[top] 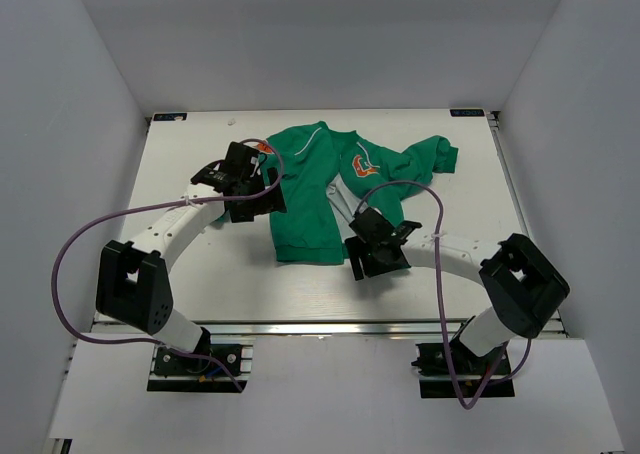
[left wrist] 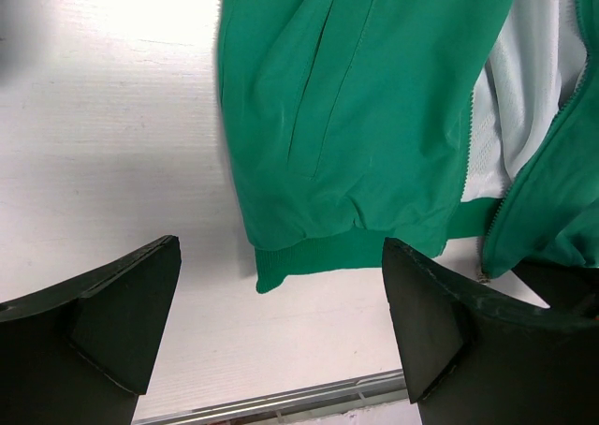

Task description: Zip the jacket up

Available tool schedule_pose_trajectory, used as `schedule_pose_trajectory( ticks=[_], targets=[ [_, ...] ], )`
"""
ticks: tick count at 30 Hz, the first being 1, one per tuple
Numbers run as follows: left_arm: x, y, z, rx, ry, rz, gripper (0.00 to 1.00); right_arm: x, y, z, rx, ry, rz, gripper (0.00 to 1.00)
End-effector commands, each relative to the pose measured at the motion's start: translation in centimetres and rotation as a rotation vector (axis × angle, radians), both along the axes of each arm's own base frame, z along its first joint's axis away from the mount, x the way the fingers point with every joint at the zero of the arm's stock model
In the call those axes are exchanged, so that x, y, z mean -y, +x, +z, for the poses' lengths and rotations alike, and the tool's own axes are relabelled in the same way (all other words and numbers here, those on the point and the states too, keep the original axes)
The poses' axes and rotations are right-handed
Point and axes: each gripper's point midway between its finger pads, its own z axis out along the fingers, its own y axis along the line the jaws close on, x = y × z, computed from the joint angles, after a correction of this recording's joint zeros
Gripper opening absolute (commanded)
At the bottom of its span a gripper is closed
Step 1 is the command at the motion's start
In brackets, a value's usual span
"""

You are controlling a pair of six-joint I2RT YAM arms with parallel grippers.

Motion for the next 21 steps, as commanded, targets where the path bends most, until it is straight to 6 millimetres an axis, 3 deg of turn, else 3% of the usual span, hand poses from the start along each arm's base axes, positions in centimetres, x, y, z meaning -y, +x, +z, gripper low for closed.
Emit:
schedule_pose_trajectory(
  ticks=[1, 7, 9, 13, 14, 17, 21],
  targets=[
    [-0.3, 0.4, 1.8, 0.047, -0.006, 0.014, 0.98, -2.0, 1.0, 1.4, 0.05, 0.116, 0.033, 0.73],
    [0.0, 0.5, 1.7, 0.042, -0.015, 0.007, 0.98, -4.5, 0.3, 2.1, 0.029, 0.234, 0.152, 0.73],
    [0.2, 0.5, 1.8, 0.042, -0.026, -0.002, 0.98, -6.3, -0.3, 3.5, 0.017, 0.327, 0.24, 0.74],
    [0.4, 0.6, 1.6, 0.039, -0.03, -0.009, 0.98, -7.7, -0.9, 6.0, 0.028, 0.411, 0.319, 0.79],
    [0.4, 0.6, 1.5, 0.036, -0.029, -0.009, 0.98, -7.5, -0.5, 7.0, 0.064, 0.416, 0.312, 0.89],
    [0.4, 0.7, 1.4, 0.029, -0.025, -0.01, 0.98, -6.6, 0.3, 8.8, 0.158, 0.42, 0.27, 0.89],
    [0.5, 0.7, 1.2, 0.028, -0.028, -0.014, 0.98, -4.5, 1.0, 9.0, 0.2, 0.345, 0.178, 0.89]
  ],
)
